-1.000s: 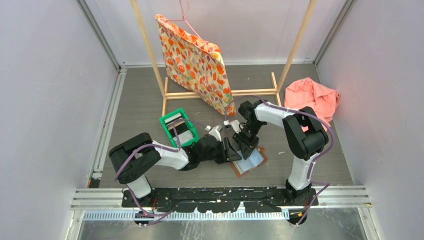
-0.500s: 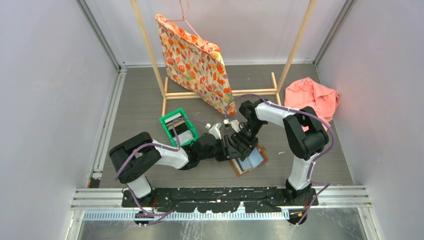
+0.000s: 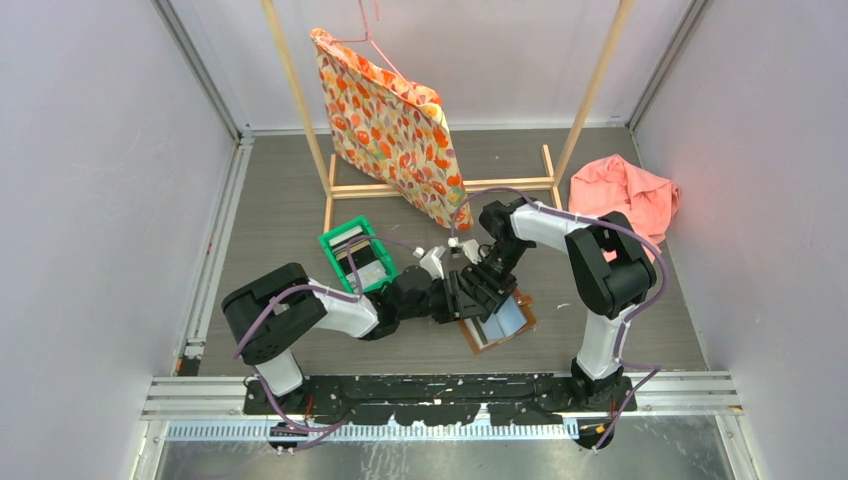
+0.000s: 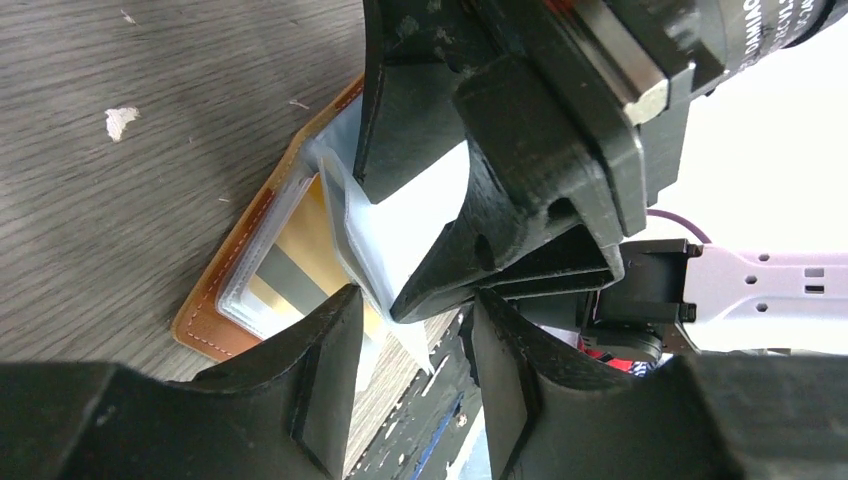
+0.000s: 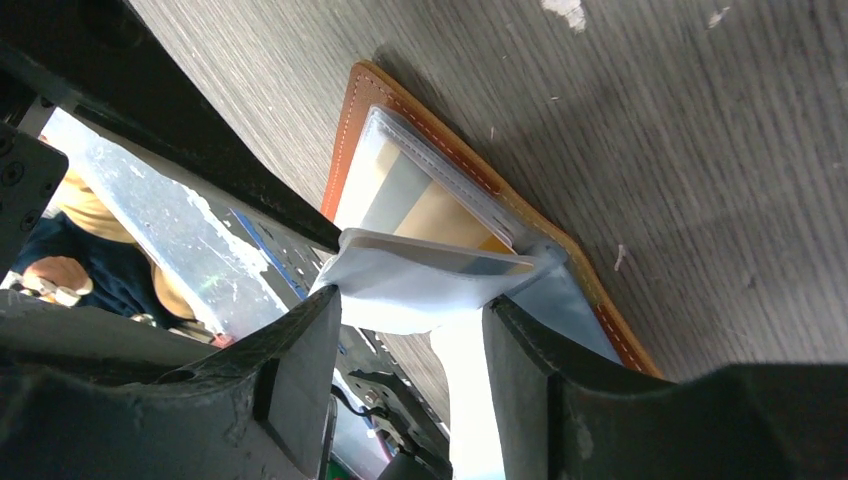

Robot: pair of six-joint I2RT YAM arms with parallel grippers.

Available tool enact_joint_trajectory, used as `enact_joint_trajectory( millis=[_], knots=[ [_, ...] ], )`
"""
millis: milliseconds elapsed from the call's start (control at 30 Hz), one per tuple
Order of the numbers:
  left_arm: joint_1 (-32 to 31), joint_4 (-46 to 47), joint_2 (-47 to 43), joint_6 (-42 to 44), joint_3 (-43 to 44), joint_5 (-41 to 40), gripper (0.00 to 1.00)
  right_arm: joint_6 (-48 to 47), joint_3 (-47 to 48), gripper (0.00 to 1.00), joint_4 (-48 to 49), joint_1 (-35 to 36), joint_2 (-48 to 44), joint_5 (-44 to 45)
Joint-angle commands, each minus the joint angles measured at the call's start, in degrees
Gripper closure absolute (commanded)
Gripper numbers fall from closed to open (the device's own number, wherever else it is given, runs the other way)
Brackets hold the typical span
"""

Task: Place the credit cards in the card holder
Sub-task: Open the card holder at the center of the board.

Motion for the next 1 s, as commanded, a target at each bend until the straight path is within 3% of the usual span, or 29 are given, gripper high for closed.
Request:
enact_joint_trajectory(
  millis=[0, 267, 600, 800, 967],
  knots=[
    [0.5, 3.2, 0.3, -0.3, 0.0, -0.5, 0.54, 1.8, 1.8, 0.43, 0.3, 0.5, 0.5, -1.6],
    [0.8, 3.7, -0.8, -0.2, -1.9, -0.8, 0.53, 2.5, 1.8, 0.56, 0.8, 0.1, 0.4, -0.4],
    [1.4, 1.7, -4.1, 1.0, -4.3, -1.6, 0.51, 3.2, 1.7, 0.84, 1.3, -0.7, 1.0, 0.6],
    [1.5, -4.6, -9.6, 3.7, -4.3, -3.1, 0.48, 3.3, 1.8, 0.90, 1.3, -0.9, 1.1, 0.4],
    [1.6, -4.7, -10.7, 3.8, -3.8, -2.2, 0.48, 2.9, 2.1, 0.93, 0.5, -2.3, 1.6, -2.0]
  ],
)
